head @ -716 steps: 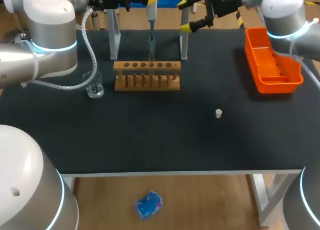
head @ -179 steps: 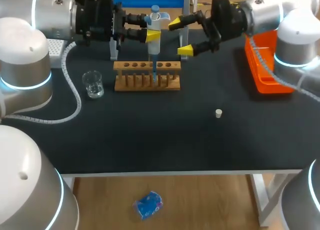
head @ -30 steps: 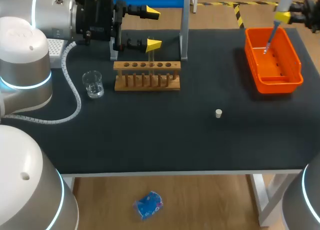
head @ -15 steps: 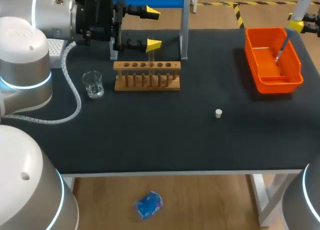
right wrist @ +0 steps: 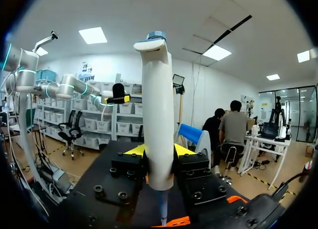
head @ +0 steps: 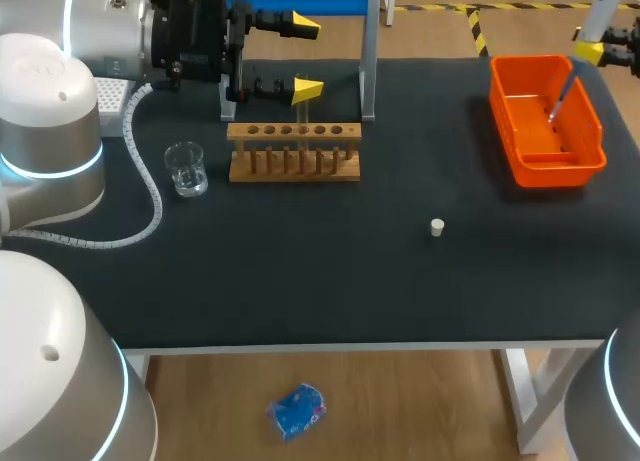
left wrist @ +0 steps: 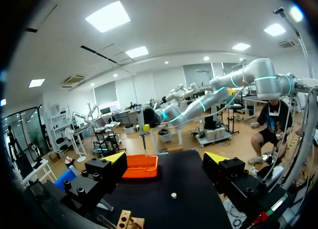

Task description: Invert the test tube, pick up the pipette, mount the tip to pipette, aspirate from beaker and dispense into the tube, eject the tip, return the pipette, and cap with the stopper.

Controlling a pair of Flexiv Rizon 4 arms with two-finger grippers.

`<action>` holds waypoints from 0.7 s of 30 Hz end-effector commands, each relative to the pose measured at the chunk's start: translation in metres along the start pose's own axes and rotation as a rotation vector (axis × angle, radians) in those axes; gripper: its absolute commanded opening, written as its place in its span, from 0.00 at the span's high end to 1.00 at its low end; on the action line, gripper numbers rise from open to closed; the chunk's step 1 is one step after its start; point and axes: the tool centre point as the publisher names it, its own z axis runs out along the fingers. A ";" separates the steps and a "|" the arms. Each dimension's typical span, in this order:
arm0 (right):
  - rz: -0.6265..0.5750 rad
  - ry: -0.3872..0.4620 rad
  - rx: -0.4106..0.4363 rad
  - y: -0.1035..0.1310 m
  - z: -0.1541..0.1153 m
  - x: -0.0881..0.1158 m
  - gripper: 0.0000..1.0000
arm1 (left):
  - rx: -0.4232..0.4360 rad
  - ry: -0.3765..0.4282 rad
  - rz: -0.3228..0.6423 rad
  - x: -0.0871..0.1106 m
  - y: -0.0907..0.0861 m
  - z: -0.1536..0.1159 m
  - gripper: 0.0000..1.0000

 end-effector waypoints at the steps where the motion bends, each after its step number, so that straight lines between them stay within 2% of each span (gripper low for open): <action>1: -0.008 0.012 0.004 -0.001 -0.011 -0.013 1.00 | 0.003 -0.003 0.002 0.000 0.001 0.000 0.00; 8: 0.001 -0.007 0.007 -0.003 -0.028 -0.017 1.00 | 0.003 -0.003 0.002 0.000 0.001 0.000 0.00; 18: 0.006 -0.007 0.007 -0.004 -0.029 -0.016 1.00 | 0.004 -0.018 -0.016 0.000 0.001 -0.001 0.00; 21: 0.006 -0.007 0.007 -0.004 -0.029 -0.016 1.00 | 0.001 -0.015 -0.018 -0.007 0.003 0.006 0.00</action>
